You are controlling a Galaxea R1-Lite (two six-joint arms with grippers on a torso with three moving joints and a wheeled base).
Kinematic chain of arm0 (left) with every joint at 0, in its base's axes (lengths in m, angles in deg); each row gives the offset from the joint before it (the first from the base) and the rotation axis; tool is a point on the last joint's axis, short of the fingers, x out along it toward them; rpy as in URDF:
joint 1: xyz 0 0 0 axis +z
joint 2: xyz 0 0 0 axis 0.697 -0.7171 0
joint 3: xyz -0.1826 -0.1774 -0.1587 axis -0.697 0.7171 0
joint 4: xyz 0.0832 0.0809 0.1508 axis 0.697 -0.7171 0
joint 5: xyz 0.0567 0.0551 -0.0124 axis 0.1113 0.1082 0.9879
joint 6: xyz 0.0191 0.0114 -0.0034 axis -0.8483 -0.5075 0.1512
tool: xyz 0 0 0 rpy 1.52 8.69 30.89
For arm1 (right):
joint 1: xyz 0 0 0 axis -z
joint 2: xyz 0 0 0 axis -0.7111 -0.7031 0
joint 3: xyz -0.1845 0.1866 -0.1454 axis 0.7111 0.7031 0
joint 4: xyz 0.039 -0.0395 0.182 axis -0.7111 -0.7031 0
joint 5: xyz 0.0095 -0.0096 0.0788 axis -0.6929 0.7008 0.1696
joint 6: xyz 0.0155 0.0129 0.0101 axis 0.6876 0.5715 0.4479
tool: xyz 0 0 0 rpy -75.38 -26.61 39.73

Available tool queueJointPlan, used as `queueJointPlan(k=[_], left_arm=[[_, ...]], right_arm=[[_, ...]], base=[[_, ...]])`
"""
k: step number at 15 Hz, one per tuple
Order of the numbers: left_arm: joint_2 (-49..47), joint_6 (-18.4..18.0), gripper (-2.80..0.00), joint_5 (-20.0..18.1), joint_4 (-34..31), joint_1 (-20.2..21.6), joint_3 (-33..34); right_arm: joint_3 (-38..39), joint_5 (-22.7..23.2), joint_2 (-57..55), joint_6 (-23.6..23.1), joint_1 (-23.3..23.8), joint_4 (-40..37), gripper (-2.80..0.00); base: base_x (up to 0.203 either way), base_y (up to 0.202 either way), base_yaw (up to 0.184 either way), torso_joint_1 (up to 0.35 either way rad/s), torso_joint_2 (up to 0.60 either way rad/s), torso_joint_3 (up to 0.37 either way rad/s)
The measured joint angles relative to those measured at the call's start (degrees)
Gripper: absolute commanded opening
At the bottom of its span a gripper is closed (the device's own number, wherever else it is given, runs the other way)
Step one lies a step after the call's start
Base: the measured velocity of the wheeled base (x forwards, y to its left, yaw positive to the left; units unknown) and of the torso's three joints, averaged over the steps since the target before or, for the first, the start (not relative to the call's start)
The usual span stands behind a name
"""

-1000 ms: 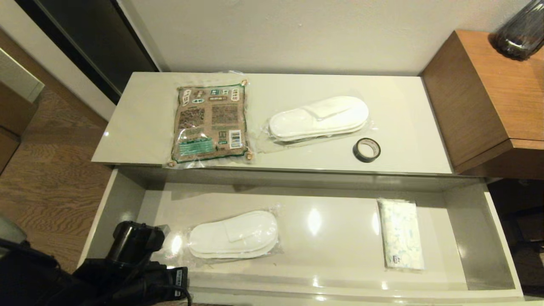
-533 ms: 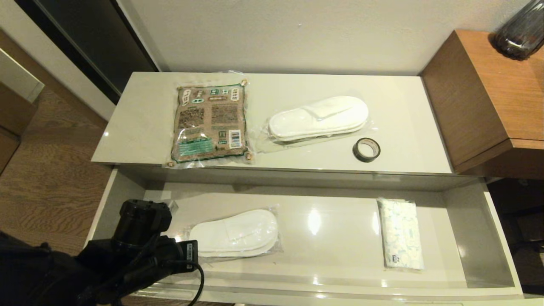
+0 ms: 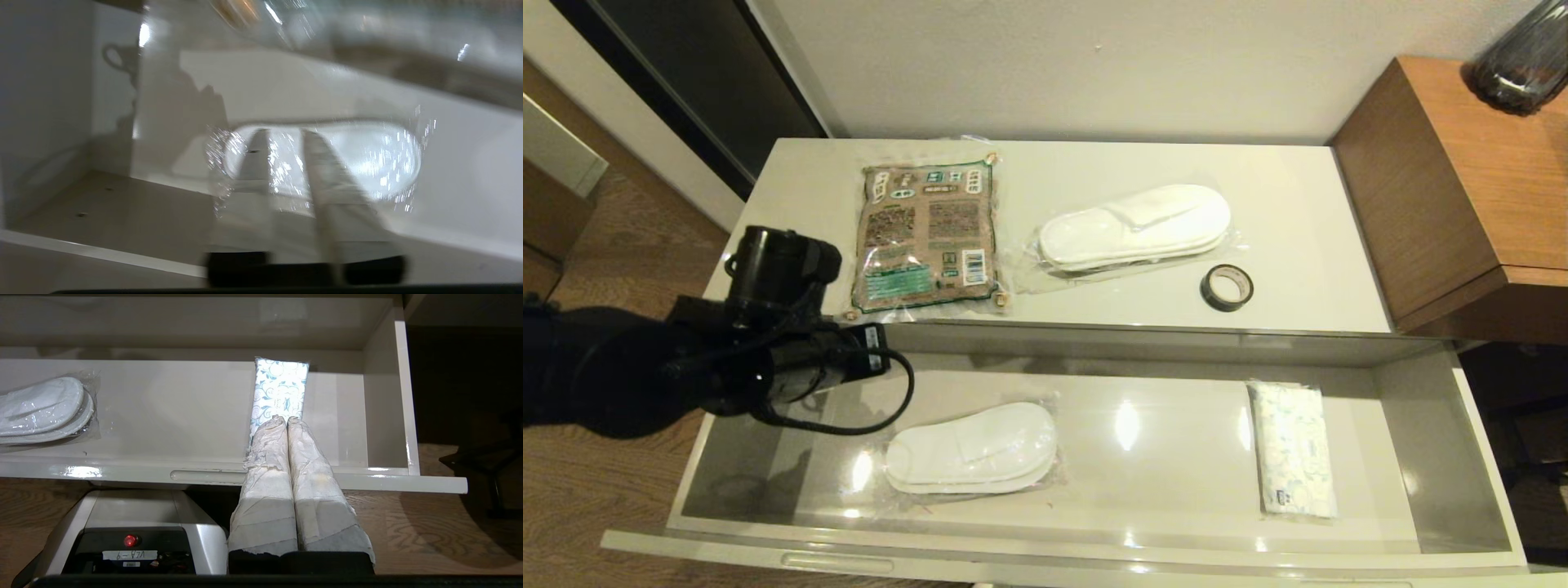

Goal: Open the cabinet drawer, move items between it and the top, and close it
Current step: Pick up the solid drinks on the table

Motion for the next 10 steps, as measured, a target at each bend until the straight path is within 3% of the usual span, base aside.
queueJointPlan(k=[2, 4, 8, 10], left_arm=[[0.3, 0.7, 0.00, -2.6, -6.1, 3.1, -4.4], [-0.1, 3.5, 0.00, -8.7, -10.8, 7.0, -9.5], [-5.2, 12.6, 0.00, -30.5, -20.2, 18.4, -25.7], [-9.2, 16.9, 0.00, -38.1, -21.5, 21.1, -31.3]], right_arm=[[0.0, 0.0, 0.0, 0.0, -0.1, 0.0, -2.80], [0.0, 0.0, 0.0, 0.0, -0.1, 0.0, -2.80], [0.0, 0.0, 0.0, 0.0, 0.0, 0.0, -2.80], [0.0, 0.0, 0.0, 0.0, 0.0, 0.0, -2.80]], base=[[0.000, 0.000, 0.000, 0.000, 0.00, 0.000], [0.000, 0.000, 0.000, 0.000, 0.00, 0.000], [0.000, 0.000, 0.000, 0.000, 0.00, 0.000], [0.000, 0.000, 0.000, 0.000, 0.00, 0.000]])
